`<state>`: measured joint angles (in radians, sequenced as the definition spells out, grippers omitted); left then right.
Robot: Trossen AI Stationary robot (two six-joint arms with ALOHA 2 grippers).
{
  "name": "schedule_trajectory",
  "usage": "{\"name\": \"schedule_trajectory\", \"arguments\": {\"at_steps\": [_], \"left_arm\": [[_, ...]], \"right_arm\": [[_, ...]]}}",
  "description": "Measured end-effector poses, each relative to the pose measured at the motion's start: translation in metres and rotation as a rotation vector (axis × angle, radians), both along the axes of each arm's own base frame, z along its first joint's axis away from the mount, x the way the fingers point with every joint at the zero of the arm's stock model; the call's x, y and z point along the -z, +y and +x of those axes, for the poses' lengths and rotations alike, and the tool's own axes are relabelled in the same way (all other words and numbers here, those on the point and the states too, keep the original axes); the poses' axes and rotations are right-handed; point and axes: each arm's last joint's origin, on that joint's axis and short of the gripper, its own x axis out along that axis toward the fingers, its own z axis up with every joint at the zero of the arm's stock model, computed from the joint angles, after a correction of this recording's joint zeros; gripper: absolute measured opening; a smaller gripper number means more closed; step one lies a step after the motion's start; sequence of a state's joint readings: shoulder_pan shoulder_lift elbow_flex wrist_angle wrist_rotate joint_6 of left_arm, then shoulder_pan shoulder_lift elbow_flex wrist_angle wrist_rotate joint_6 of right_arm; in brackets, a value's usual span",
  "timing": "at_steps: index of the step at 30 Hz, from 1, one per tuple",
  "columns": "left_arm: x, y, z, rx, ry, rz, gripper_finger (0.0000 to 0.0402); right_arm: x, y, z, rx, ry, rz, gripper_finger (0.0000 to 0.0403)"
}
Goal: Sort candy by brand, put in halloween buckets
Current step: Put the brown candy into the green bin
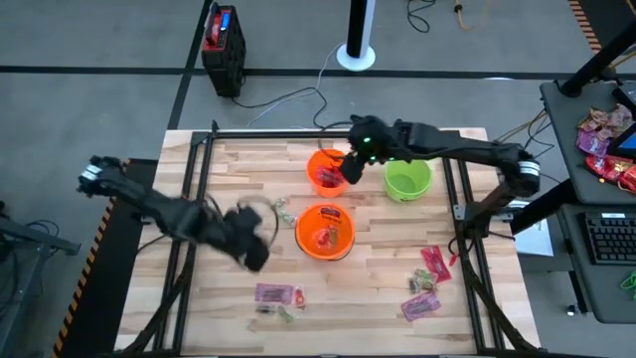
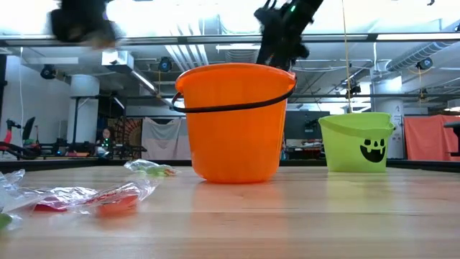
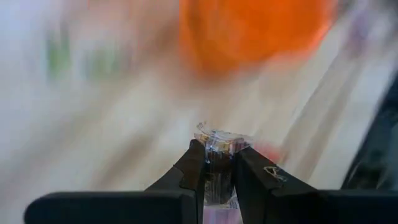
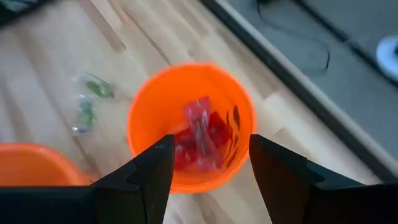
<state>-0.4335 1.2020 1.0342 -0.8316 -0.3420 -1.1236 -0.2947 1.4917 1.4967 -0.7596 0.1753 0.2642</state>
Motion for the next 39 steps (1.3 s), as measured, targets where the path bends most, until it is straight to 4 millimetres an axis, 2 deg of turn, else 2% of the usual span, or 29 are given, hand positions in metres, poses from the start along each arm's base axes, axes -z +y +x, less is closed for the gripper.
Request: {"name": "schedule_trajectory", "arguments": {"at_steps": [5,9,11,15,19,24,28,39], "left_arm": [[-0.061,0.06,0.016,0.01,-0.362,0.257,0.004],[-0.097,0.104,0.035,0.143,-0.692,0.413,0.004],[-0.107,0.123,0.042,0.21,-0.832,0.442,0.004],[-0.104,0.151,0.059,0.224,-0.931,0.459,0.004],[-0.101,0.161,0.086,0.253,-0.971,0.471,0.004],[-0.109,0.168,0.111,0.343,-0.971,0.506,0.004],[-0.118,0.174,0.118,0.371,-0.988,0.503,0.004],[-0.12,0.176,0.123,0.407,-0.986,0.463,0.004]], "right_arm": [[-0.041,0.013,-0.028,-0.161,-0.146,-0.091,0.0198],[-0.06,0.032,-0.043,-0.326,-0.315,-0.147,0.0199],[-0.065,0.043,-0.047,-0.386,-0.379,-0.172,0.0199],[-0.071,0.068,-0.046,-0.434,-0.453,-0.211,0.0198],[-0.078,0.081,-0.038,-0.342,-0.512,-0.3,0.0199],[-0.081,0.079,-0.034,-0.249,-0.565,-0.285,0.0199],[-0.081,0.079,-0.034,-0.222,-0.57,-0.274,0.0199],[-0.082,0.079,-0.033,-0.224,-0.588,-0.282,0.0199]]}}
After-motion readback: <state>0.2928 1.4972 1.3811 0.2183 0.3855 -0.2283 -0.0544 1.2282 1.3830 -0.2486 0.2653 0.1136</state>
